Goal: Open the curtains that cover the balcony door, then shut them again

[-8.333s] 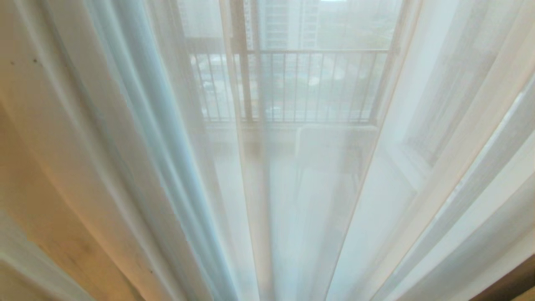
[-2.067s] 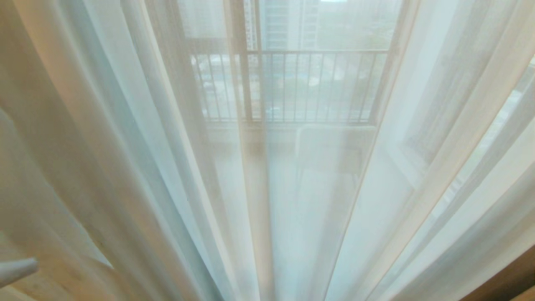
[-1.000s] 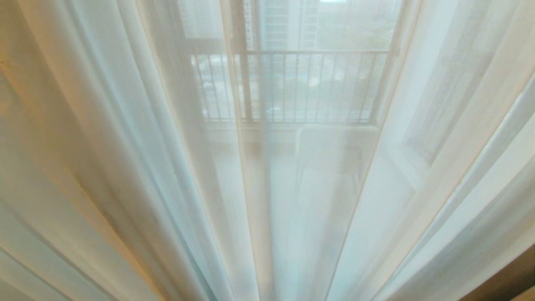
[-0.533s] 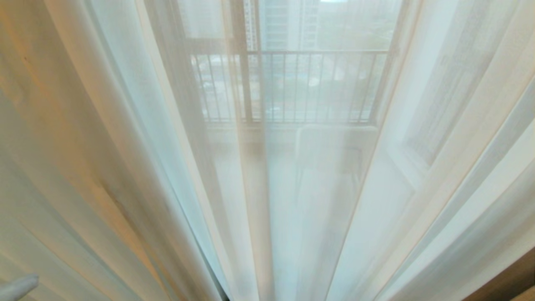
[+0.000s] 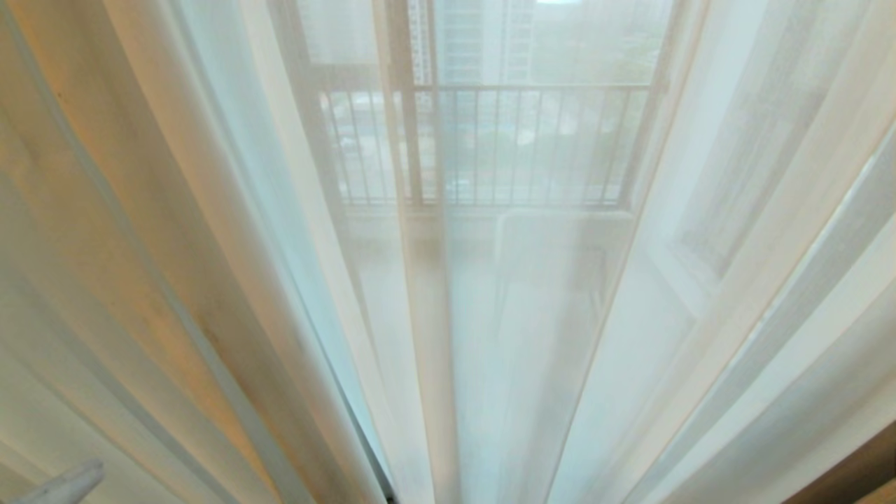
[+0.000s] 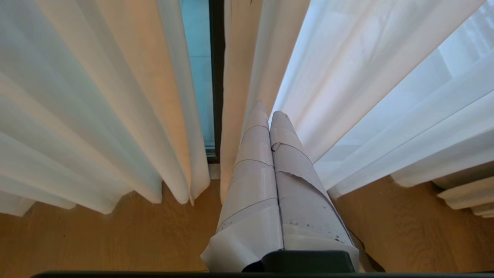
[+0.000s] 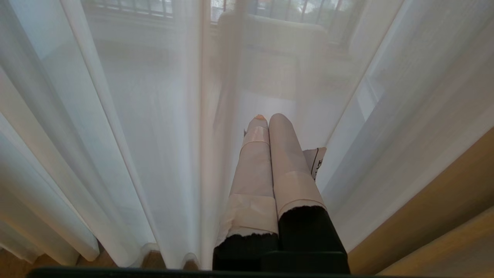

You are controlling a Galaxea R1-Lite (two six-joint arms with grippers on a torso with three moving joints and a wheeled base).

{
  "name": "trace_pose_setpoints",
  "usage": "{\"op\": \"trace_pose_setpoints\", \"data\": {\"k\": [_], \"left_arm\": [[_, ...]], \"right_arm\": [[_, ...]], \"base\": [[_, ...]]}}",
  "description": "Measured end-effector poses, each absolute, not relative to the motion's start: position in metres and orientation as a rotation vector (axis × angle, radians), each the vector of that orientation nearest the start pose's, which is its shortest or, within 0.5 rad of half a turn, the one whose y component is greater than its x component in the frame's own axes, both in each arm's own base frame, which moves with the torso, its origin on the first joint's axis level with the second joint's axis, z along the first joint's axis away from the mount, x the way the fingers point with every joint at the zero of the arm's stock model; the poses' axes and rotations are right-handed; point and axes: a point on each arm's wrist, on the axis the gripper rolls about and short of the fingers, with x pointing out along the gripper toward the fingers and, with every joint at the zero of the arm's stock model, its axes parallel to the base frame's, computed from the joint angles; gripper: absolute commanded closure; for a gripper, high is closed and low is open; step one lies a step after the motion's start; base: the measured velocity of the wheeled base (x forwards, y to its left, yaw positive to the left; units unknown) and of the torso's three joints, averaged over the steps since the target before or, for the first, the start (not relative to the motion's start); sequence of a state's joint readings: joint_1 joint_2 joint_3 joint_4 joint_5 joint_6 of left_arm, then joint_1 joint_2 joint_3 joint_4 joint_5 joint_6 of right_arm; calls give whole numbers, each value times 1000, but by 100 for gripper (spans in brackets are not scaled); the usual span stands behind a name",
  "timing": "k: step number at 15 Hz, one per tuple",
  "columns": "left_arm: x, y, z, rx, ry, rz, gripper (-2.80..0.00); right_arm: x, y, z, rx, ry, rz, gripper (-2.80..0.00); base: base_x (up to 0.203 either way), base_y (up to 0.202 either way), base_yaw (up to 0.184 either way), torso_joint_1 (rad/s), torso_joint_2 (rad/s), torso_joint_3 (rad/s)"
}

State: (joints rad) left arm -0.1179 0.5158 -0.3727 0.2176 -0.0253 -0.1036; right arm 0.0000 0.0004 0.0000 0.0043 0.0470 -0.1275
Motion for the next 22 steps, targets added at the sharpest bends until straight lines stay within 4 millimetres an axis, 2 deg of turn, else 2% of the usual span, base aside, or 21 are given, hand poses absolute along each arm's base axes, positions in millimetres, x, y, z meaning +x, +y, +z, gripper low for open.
{"op": "trace_pose_setpoints", "data": {"k": [9,18,22], "left_arm": [[1,0,124,-46,231,-74,0],[-11,0,107,-45,66,42,0],[-21,1,89,-14,29,41,0]], "right_arm": [[-23,1,75,-128,2,47,0],[-23,1,75,-128,2,49,0],[-23,1,75,-127,2,49,0]], "base": [[0,0,0,0,0,0],[0,0,0,0,0,0],[0,0,0,0,0,0]]}}
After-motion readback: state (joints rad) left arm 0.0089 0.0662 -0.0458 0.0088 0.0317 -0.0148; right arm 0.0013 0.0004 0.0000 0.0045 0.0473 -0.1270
